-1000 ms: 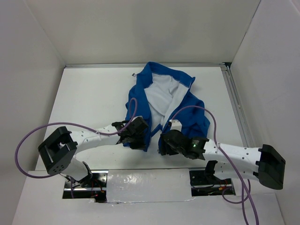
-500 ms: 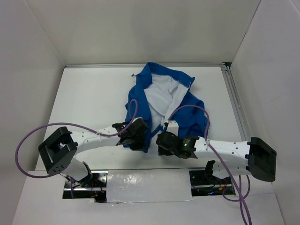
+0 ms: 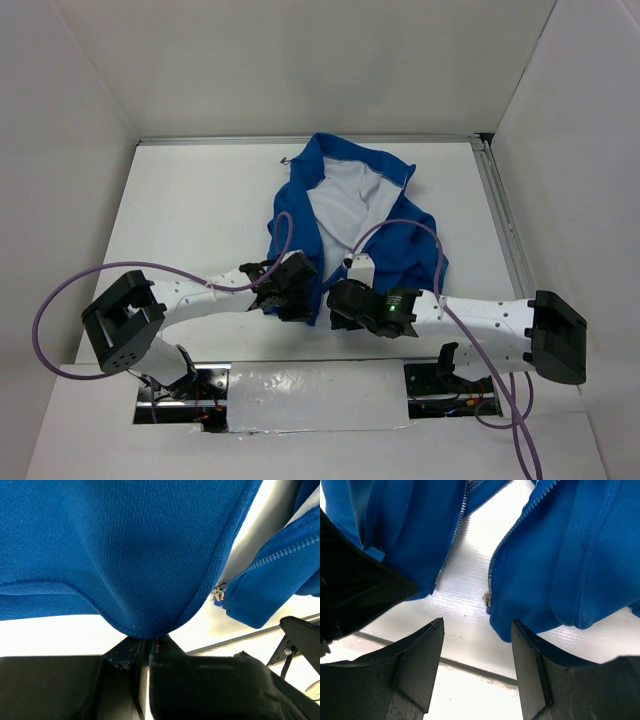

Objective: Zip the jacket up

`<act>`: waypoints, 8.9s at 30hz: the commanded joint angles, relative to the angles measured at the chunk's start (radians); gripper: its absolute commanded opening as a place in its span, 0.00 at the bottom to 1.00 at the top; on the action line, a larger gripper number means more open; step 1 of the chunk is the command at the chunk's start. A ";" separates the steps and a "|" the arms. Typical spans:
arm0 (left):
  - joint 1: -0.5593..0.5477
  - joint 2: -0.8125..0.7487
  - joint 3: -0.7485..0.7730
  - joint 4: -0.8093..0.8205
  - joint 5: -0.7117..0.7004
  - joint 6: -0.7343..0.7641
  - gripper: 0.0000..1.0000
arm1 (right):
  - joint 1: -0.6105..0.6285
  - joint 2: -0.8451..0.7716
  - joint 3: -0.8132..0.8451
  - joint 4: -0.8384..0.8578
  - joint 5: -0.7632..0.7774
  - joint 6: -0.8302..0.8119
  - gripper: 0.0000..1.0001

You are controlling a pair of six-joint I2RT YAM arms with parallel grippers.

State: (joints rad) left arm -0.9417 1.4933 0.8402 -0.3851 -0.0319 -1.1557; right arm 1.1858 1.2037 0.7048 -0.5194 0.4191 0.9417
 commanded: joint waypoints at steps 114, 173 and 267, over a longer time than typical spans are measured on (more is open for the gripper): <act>-0.054 -0.430 0.105 0.124 -0.178 -0.096 0.00 | -0.227 -0.708 -0.502 1.070 -0.223 -0.205 0.00; -0.062 -0.512 -0.150 -0.228 -0.227 -0.541 0.00 | -0.181 -0.242 -0.312 0.325 -0.410 -0.271 0.30; -0.066 -0.423 0.289 -0.196 -0.505 -0.250 0.00 | -0.064 -0.400 -0.197 0.880 -0.078 -0.532 0.00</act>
State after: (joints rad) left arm -1.0100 1.0557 1.1229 -0.7094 -0.5121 -1.4845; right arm 1.1248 0.8249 0.5293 0.1631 0.3737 0.4236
